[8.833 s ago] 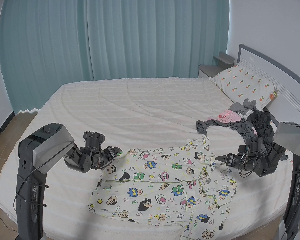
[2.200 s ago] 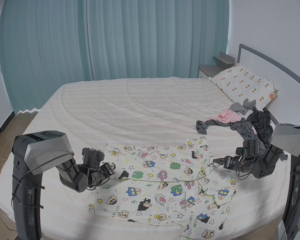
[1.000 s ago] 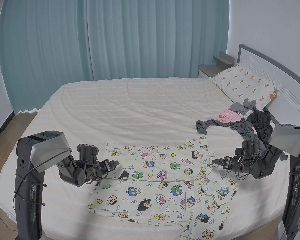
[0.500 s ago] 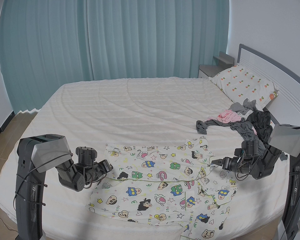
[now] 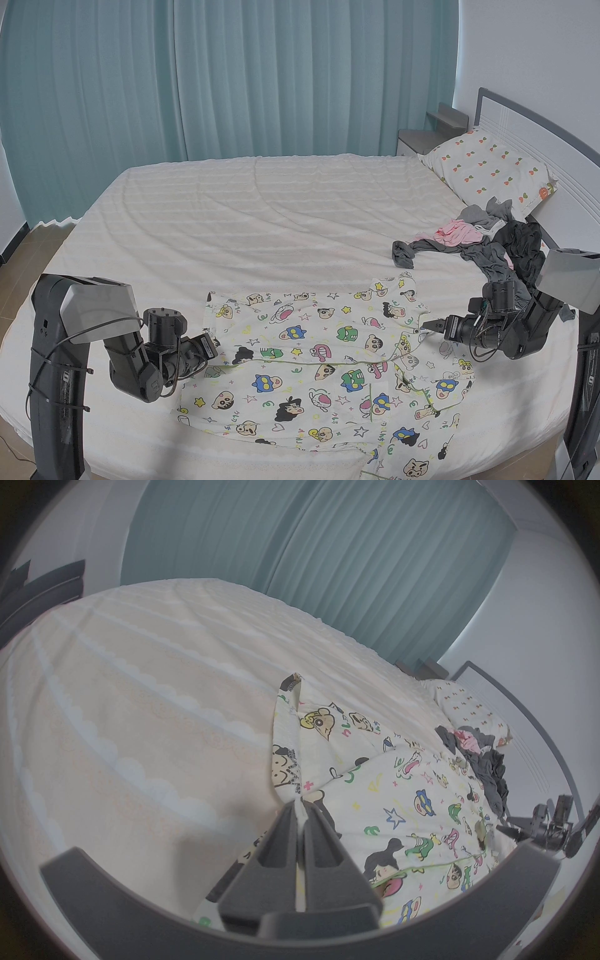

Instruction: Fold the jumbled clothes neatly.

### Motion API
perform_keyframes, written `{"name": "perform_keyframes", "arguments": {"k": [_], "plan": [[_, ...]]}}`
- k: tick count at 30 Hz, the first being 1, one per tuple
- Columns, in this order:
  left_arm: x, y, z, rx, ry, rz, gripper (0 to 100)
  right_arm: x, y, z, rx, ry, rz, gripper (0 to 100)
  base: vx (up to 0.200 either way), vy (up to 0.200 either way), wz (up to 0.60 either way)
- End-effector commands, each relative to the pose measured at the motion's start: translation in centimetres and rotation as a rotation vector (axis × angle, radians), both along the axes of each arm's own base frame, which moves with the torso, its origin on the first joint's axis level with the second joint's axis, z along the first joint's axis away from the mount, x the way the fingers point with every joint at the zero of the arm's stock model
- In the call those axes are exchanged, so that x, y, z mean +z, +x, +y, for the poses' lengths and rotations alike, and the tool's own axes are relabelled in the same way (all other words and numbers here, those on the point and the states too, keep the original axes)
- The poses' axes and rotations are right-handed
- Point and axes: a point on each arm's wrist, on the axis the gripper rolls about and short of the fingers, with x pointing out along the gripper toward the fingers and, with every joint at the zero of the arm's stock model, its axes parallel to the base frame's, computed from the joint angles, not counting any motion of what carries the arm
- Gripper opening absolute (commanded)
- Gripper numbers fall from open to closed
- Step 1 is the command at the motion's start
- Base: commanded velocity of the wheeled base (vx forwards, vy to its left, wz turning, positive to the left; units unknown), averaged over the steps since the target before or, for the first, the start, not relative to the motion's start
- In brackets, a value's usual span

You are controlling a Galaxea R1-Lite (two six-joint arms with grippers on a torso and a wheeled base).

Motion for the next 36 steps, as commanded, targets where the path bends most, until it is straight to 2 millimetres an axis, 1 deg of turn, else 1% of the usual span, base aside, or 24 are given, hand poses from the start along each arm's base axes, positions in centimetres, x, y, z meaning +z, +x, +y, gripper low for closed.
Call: {"name": "perform_keyframes", "arguments": {"k": [1,2,3,9,11,12,13,14,16,17,18,19,20,21,23,25,26,27,30,31,32,36], "plan": [[-0.1,-0.4,0.1,0.001,0.007,0.013,0,-0.2,0.0,0.1,0.004,0.0,0.004,100,0.0,0.0,0.0],[-0.1,-0.4,0.1,0.001,0.007,0.013,0,-0.2,0.0,0.1,0.003,-0.001,0.004,100,0.0,0.0,0.0],[-0.1,-0.4,0.1,0.001,0.007,0.013,100,-0.2,0.0,0.1,0.003,-0.001,0.004,100,0.0,0.0,0.0],[-0.1,-1.0,0.5,0.023,0.021,0.03,100,-0.2,-0.1,0.1,0.004,0.0,0.006,100,0.0,0.0,0.0],[1.3,-0.8,1.4,0.062,0.018,-0.013,100,-0.2,0.0,0.1,0.004,0.0,0.004,100,0.0,0.0,0.0],[1.7,-0.5,1.6,0.069,0.013,-0.03,100,-0.2,0.0,0.1,0.004,0.0,0.004,100,0.0,0.0,0.0],[1.7,-0.5,1.6,0.069,0.013,-0.03,100,-0.2,0.0,0.1,0.004,0.0,0.004,100,0.0,0.0,0.0],[3.0,0.8,1.9,0.078,-0.003,-0.084,100,-0.2,0.0,0.1,0.004,0.0,0.004,100,0.0,0.0,0.0],[3.7,2.2,1.7,0.079,-0.01,-0.12,100,-0.2,-0.1,0.2,0.006,0.0,0.006,100,0.0,0.0,0.0],[4.5,3.9,1.5,0.079,-0.015,-0.138,100,-0.2,-0.1,0.2,0.007,0.0,0.007,100,0.0,0.0,0.0],[4.9,5.0,1.4,0.075,-0.016,-0.129,100,-0.2,-0.1,0.3,0.008,0.001,0.008,100,0.0,0.0,0.0],[5.0,5.3,1.3,0.073,-0.016,-0.126,100,-0.2,-0.1,0.3,0.008,0.001,0.008,100,0.0,0.0,0.0],[5.3,6.6,1.1,0.062,-0.018,-0.099,100,-0.2,0.0,0.4,0.009,0.001,0.005,100,0.0,0.0,0.0],[5.2,8.2,0.6,0.036,-0.028,-0.072,100,-0.2,0.0,0.4,0.009,0.002,0.004,100,0.0,0.0,0.0],[5.0,10.0,0.2,0.009,-0.043,-0.059,100,-0.2,0.0,0.4,0.01,0.002,0.005,100,0.0,0.0,0.0],[4.1,10.9,0.1,-0.002,-0.037,-0.049,100,-0.2,-0.1,0.4,0.01,0.002,0.008,100,0.0,0.0,0.0],[3.1,11.4,0.0,-0.004,-0.03,-0.038,100,-0.2,-0.1,0.4,0.01,0.002,0.008,100,0.0,0.0,0.0],[2.6,11.7,0.0,-0.014,-0.016,-0.035,100,-0.2,-0.1,0.5,0.012,0.002,0.007,100,0.0,0.0,0.0],[1.4,11.7,0.2,-0.039,0.033,-0.003,100,-0.2,-0.1,0.6,0.016,0.002,0.007,100,0.0,0.0,0.0],[1.3,11.7,0.2,-0.042,0.035,-0.001,100,-0.2,-0.1,0.6,0.016,0.002,0.007,100,0.0,0.0,0.0],[0.4,11.7,0.2,-0.055,0.057,0.006,100,-0.3,-0.2,0.7,0.017,0.0,0.011,100,0.0,0.0,0.0],[-0.4,12.4,0.2,-0.06,0.064,0.003,100,-0.3,-0.2,0.8,0.019,0.0,0.011,100,0.0,0.0,0.0]]}}
